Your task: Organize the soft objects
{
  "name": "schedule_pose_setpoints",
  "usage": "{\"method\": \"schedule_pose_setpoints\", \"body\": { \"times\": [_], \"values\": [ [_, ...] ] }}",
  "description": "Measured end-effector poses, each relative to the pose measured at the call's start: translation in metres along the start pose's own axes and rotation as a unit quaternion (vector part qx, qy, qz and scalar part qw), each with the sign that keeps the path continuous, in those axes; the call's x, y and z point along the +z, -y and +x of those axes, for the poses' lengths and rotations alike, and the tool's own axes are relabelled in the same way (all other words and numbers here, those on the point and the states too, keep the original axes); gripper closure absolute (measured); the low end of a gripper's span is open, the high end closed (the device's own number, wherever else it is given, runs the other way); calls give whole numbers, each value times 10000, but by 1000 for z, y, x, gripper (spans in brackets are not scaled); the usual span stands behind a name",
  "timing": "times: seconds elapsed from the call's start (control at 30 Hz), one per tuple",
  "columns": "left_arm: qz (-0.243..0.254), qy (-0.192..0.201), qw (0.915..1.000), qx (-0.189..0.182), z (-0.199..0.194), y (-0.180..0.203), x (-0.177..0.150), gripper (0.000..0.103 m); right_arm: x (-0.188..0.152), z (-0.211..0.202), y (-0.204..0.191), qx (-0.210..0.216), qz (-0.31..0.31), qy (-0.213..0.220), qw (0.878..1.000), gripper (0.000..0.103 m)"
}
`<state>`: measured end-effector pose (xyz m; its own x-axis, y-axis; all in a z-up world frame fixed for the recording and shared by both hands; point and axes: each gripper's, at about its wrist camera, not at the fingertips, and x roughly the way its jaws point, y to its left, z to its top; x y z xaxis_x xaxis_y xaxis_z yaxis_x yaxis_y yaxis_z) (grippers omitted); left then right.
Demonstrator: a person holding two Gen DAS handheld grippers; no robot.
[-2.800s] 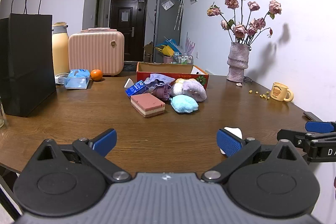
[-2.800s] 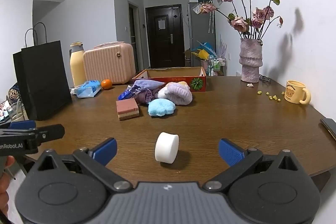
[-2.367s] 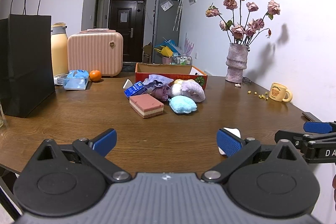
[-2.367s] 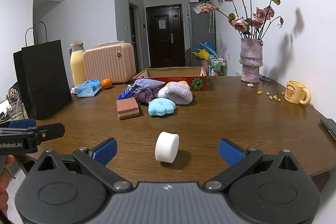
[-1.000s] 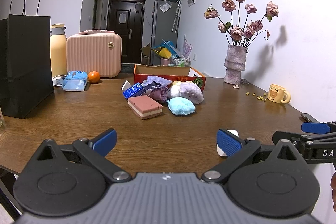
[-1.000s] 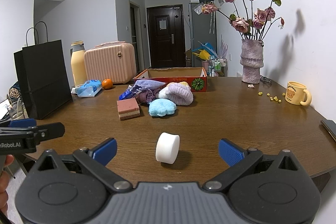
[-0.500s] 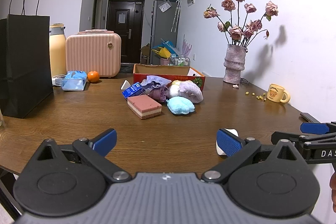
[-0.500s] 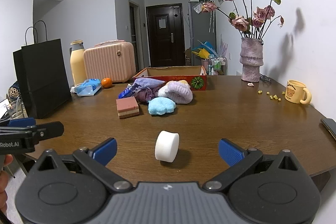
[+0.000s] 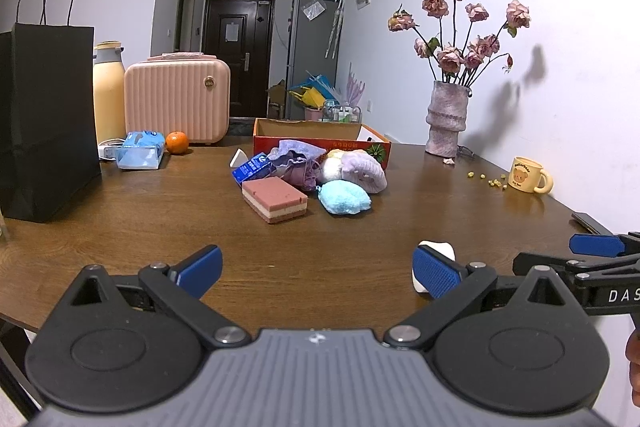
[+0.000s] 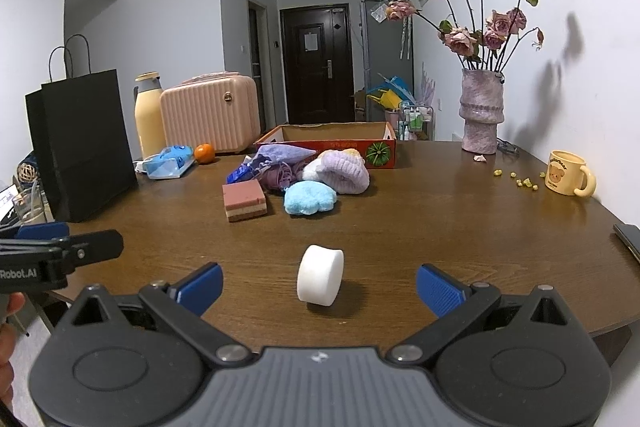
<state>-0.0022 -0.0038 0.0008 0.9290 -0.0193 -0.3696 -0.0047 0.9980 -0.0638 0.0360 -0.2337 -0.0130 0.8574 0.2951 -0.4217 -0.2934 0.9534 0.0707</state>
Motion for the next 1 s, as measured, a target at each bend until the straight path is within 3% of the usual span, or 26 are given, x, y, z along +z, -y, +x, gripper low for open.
{"method": "schedule_pose_setpoints", "body": {
  "times": [0.23, 1.0],
  "values": [
    [-48, -76, 10000, -11, 3, 1, -2, 0, 4, 11, -2, -40, -70, -47, 10000, 0],
    [-185, -472, 9987, 15, 65, -29, 5, 0, 14, 80, 1, -143, -120, -622, 9979, 0]
  ]
}}
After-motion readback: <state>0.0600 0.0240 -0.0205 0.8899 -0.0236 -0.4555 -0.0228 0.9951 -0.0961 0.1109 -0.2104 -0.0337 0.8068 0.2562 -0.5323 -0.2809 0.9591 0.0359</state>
